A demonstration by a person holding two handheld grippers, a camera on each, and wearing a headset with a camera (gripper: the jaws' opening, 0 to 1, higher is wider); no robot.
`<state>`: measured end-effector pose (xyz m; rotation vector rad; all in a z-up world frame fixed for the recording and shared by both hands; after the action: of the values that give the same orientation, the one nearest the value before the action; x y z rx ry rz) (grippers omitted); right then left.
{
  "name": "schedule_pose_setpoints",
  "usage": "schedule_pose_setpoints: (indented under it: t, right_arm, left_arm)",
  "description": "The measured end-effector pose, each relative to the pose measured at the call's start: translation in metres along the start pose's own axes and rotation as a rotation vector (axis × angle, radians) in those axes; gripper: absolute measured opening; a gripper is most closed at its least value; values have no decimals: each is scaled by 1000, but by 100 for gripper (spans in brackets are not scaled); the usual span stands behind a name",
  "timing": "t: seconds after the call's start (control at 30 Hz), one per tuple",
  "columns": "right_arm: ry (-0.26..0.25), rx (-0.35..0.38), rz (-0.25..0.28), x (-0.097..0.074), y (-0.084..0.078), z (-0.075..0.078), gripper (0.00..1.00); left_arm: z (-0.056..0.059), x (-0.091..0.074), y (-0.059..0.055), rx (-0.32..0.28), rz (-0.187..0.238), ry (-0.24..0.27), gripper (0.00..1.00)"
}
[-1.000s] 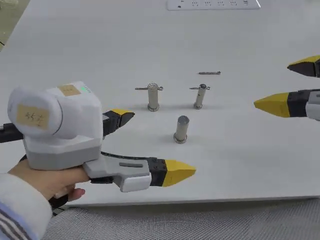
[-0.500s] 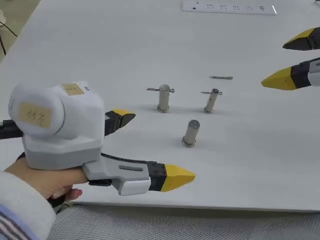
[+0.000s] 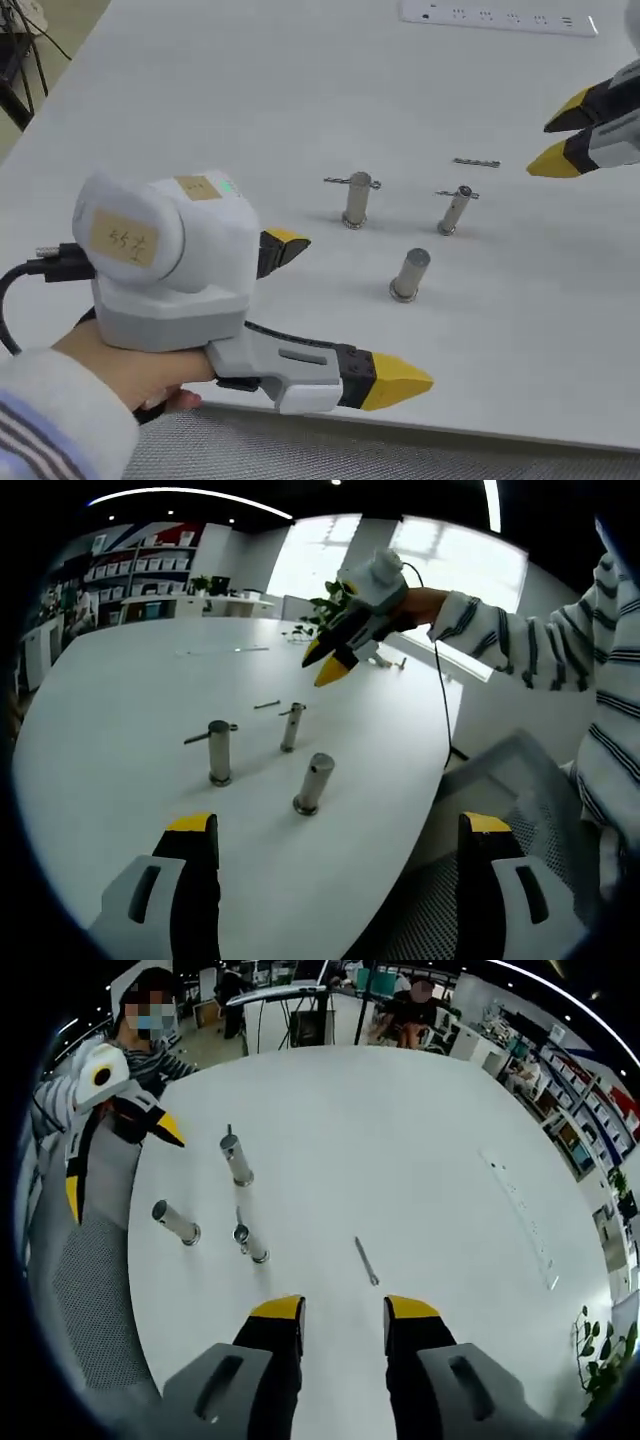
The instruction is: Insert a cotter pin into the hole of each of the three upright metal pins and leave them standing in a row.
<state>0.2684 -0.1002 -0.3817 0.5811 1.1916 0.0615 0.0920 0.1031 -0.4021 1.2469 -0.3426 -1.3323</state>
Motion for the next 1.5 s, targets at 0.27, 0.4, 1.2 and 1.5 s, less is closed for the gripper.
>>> schedule_pose_setpoints:
  t: [0.27,0.4,1.2,1.5]
  right_arm:
    - [36,-15,-12,27,3,8,24]
    - [49,-34,-34,39,1,11,22]
    - [119,-117,-134,64,2,12,0]
    - [131,-109,-137,65,2,20,0]
  left_arm:
    - [0,-2,1,-23,6,-7,97]
    - [-1,-4,2,-28,16,-1,97]
    - [0,-4,-1,-32,19,-18,91]
    - [0,-3,0,-36,25,-24,90]
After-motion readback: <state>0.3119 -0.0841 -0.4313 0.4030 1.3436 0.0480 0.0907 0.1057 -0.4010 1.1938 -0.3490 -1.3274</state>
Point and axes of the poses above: the centre of the closed fingertips' face, and the gripper's own axes: x roughly forward along the fingers, z roughly to its right, y roughly out of its top, the point moved 6 cm from there along -x, roughly backward along the fingers, and after that the axes turned 7 degrees about -y, right-handed, at the moved point
